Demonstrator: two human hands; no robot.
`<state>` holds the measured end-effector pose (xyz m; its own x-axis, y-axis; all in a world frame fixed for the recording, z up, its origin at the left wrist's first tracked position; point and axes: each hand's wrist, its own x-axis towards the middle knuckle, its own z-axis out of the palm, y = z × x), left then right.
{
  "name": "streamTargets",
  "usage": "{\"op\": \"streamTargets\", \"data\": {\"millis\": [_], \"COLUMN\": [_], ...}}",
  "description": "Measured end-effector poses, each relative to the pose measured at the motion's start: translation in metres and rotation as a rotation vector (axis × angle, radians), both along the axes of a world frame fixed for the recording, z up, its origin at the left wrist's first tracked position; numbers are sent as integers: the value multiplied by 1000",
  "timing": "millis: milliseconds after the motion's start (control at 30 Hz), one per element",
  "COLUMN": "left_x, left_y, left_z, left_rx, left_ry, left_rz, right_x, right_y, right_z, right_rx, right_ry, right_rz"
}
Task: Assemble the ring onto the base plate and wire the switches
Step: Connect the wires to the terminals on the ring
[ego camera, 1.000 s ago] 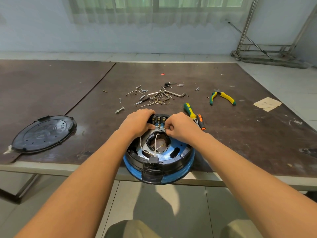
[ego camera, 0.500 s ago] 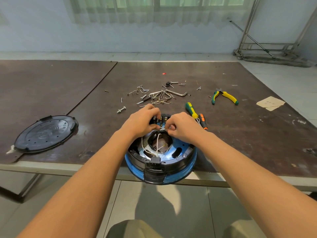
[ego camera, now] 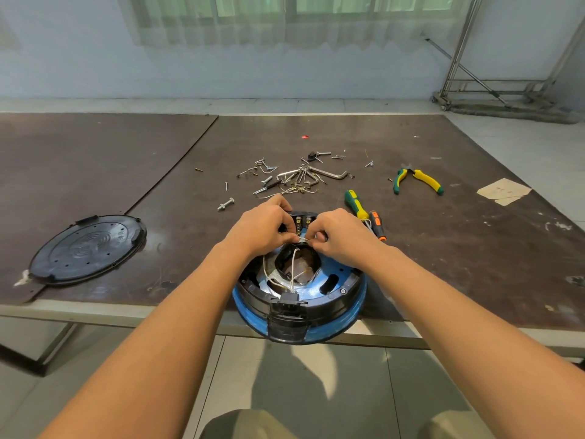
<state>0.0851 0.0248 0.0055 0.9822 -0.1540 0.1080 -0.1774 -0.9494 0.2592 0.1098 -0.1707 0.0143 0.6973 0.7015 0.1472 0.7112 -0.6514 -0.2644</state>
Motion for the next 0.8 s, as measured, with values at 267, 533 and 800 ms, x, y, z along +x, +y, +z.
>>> {"op": "streamTargets", "data": {"millis": [267, 533, 800], "left_x": [2, 3, 5], "left_y": [1, 3, 2], "left_z": [-2, -4, -6], "left_rx": [-7, -23, 27], "left_ry": [-3, 7, 3], "left_rz": [-9, -9, -11], "right_x": [0, -1, 0], "right_y": [3, 1, 2], "right_z": [-1, 0, 0], "right_rx": [-23, -33, -28], "right_ry": [9, -10, -4], "right_rz": [-29, -16, -39]}}
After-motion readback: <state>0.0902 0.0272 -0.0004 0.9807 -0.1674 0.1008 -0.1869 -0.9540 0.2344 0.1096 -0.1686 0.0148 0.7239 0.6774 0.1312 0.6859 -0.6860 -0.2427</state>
